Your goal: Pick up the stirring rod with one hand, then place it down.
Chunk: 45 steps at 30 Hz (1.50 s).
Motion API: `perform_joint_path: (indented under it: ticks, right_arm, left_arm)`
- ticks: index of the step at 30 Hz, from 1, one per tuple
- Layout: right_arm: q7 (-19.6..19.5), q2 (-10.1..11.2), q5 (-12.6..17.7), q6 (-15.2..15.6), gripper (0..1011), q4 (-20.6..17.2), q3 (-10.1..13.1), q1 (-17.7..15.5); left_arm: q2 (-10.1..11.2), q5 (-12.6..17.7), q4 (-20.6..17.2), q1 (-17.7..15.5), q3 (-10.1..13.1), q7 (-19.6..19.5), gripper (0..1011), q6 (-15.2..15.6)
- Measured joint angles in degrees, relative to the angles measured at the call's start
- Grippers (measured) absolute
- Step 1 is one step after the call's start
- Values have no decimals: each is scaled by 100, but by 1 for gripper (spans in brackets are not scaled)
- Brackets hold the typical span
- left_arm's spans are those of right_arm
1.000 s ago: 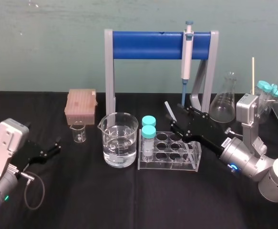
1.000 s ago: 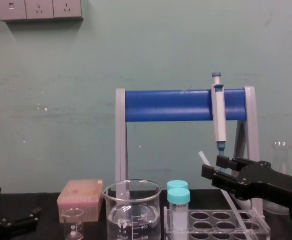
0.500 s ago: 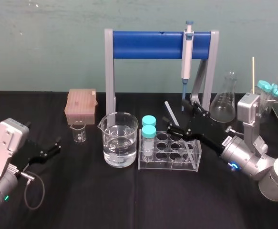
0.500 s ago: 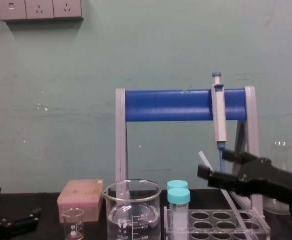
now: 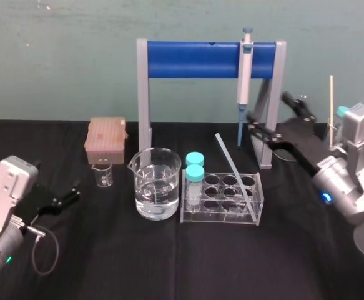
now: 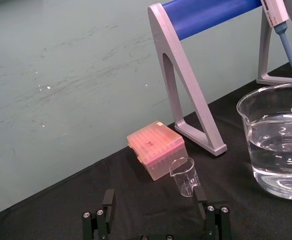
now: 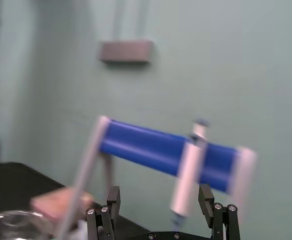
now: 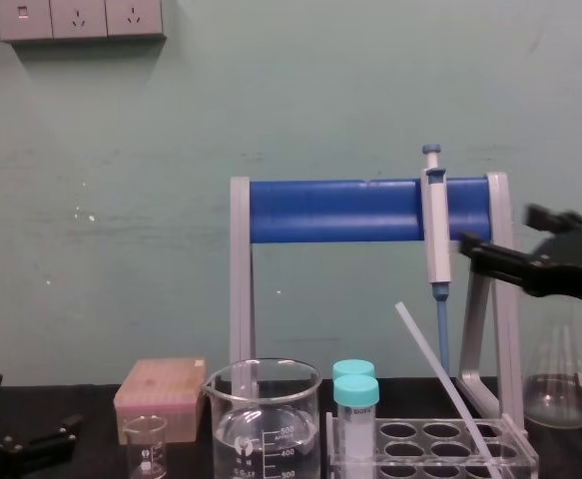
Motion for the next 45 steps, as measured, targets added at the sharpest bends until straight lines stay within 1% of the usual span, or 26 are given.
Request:
perform_joint_path:
  ticks: [2,3,6,7,8,9,15,20,45]
  right_arm:
    - [-207,7,-50,239,1003,-74,74,-66]
    - [-358,28,-80,520,1003,-129,144,-128]
    - [-517,51,-88,946,1003,-181,231,-218]
    - [-578,65,-86,1182,1003,-213,276,-277]
    - [-605,71,-83,1310,1003,-231,300,-312]
    - [-635,78,-71,1529,1003,-259,335,-377]
    - [-646,61,-65,2045,1003,-281,386,-477]
    - [-600,4,-78,2071,1003,-209,400,-429]
    - [-602,22,-84,2067,1003,-231,393,-445]
  left_arm:
    - [0,0,0,0,0,0,1000,0]
    - [0,0,0,0,0,0,1000,0]
    - [0,0,0,0,0,0,1000,0]
    - [0,0,0,0,0,0,1000,0]
    - [0,0,0,0,0,0,1000,0]
    - [0,0,0,0,0,0,1000,0]
    - [0,0,0,0,0,0,1000,0]
    - [0,0,0,0,0,0,1000,0]
    - [0,0,0,0,0,0,1000,0]
